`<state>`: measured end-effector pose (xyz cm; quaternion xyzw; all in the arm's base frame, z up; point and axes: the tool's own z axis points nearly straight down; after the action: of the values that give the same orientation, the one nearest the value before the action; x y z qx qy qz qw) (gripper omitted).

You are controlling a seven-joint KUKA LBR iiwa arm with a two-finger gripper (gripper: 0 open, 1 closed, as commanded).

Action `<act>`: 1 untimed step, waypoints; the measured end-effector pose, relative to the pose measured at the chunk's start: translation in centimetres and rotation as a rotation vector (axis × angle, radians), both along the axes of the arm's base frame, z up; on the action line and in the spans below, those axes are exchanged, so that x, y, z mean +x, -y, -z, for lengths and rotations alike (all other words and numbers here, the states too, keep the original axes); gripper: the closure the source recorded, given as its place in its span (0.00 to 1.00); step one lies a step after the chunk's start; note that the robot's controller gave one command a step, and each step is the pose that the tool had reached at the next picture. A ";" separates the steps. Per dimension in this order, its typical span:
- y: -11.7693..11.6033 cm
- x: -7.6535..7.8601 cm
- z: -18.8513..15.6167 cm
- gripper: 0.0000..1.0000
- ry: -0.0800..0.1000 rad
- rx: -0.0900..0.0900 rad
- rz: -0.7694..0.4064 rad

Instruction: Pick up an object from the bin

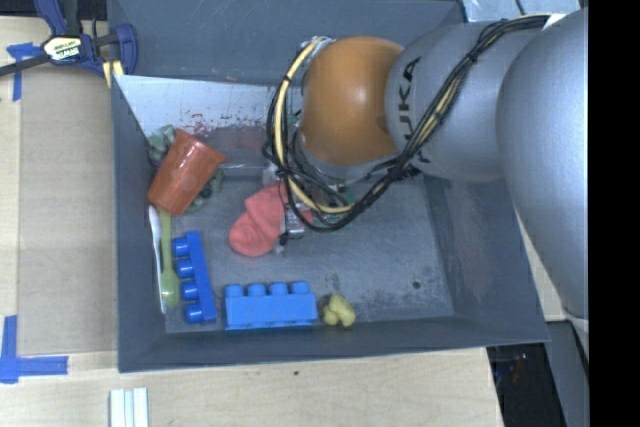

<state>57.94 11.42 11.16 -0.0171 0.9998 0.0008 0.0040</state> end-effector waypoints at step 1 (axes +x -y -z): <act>-1.9 0.3 3.1 0.00 -0.003 0.002 -0.002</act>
Offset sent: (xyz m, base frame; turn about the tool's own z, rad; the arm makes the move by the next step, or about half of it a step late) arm 0.0227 -0.0069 -0.0416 -0.1476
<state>58.20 13.32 8.08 -0.0182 0.9998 0.0016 0.0024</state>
